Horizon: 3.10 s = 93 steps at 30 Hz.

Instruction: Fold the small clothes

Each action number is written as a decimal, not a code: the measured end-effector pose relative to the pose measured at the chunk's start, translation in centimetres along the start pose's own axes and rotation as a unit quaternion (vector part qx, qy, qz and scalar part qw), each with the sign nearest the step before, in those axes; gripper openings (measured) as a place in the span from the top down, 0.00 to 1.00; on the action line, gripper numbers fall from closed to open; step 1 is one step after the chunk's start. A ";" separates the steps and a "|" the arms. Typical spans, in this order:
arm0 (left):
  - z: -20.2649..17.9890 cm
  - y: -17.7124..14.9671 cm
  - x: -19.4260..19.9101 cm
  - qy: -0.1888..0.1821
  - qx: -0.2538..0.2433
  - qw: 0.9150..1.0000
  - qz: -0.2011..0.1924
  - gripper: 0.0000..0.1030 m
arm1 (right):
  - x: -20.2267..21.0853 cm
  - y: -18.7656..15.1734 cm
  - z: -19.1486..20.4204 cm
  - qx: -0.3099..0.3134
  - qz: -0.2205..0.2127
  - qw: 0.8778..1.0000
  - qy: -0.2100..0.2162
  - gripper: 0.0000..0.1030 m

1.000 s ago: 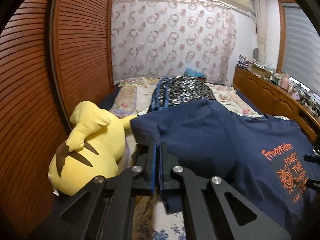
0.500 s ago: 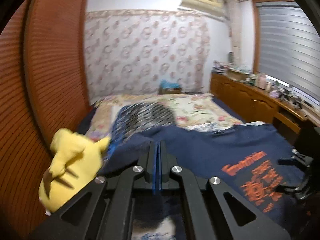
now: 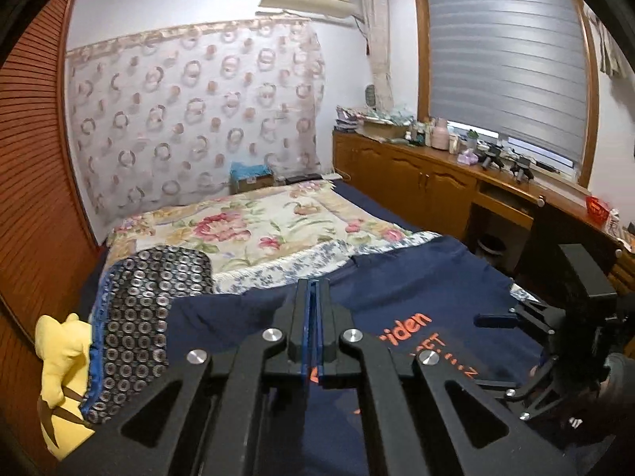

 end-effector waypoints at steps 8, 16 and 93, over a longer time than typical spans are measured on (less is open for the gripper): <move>1.4 -0.8 1.2 0.029 0.007 1.000 0.001 0.66 | -0.5 0.0 -0.7 -0.002 0.008 1.000 -0.006 0.04; 4.6 -5.1 2.6 0.067 0.029 0.997 0.006 0.47 | -3.0 0.8 1.0 0.029 0.031 0.999 0.027 0.24; 2.8 -8.2 -11.6 0.052 0.028 0.991 0.116 0.62 | -7.3 -3.7 -11.3 0.037 0.145 0.988 -0.049 0.49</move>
Point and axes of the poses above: each gripper's, at about its wrist camera, not at the fingertips, and x roughly against the way its jaws point, z to its left, y to its top, the point moved 9 cm from there along -x, roughly the way its jaws point, and after that the axes turned 3 degrees about -z, right-handed, at the moved point
